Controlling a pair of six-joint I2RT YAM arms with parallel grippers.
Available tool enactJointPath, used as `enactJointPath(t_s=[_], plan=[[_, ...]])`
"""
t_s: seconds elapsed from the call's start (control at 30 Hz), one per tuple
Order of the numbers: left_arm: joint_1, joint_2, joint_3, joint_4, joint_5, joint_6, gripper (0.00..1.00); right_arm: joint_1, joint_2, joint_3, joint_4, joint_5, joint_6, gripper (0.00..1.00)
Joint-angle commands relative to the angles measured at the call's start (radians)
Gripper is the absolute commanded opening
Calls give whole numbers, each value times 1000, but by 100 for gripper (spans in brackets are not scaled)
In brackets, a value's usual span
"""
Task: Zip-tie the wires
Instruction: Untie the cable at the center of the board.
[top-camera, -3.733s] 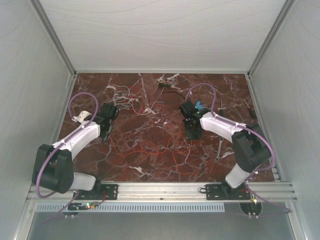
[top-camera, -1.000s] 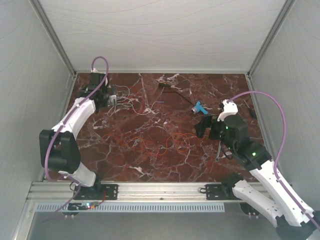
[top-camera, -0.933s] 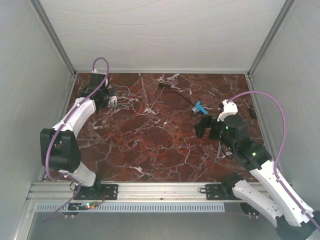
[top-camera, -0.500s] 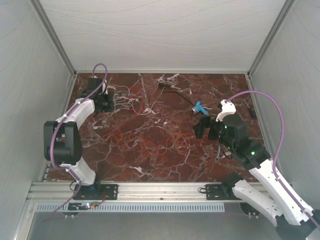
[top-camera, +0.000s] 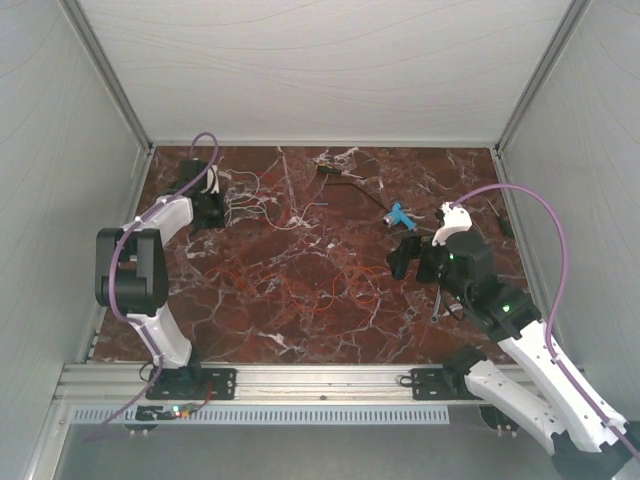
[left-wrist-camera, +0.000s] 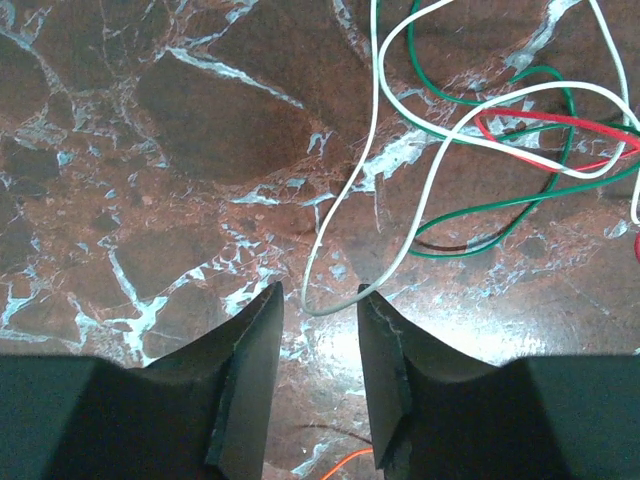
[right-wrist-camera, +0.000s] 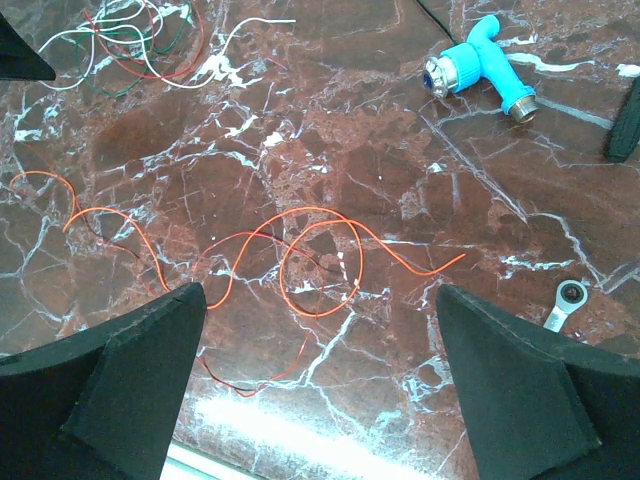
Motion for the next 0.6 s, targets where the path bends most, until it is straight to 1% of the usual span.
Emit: enactJointPath(t_s=[0.0, 0.07, 0.13, 0.2, 0.23, 0.27, 0.57], plan=[[8, 24, 44, 50, 27, 4, 34, 1, -16, -8, 3, 1, 3, 98], [13, 30, 45, 54, 39, 0, 28, 1, -15, -8, 3, -2, 3, 98], [17, 33, 48, 55, 50, -3, 21, 1, -14, -10, 3, -1, 2, 98], [20, 34, 51, 55, 52, -4, 9, 2, -11, -9, 4, -4, 4, 98], [21, 33, 52, 55, 51, -5, 2, 2, -9, -9, 5, -6, 5, 98], [20, 30, 52, 55, 51, -6, 0, 1, -7, -10, 4, -6, 4, 98], [21, -60, 40, 71, 32, -25, 0, 1, 4, -9, 9, -23, 17, 98]])
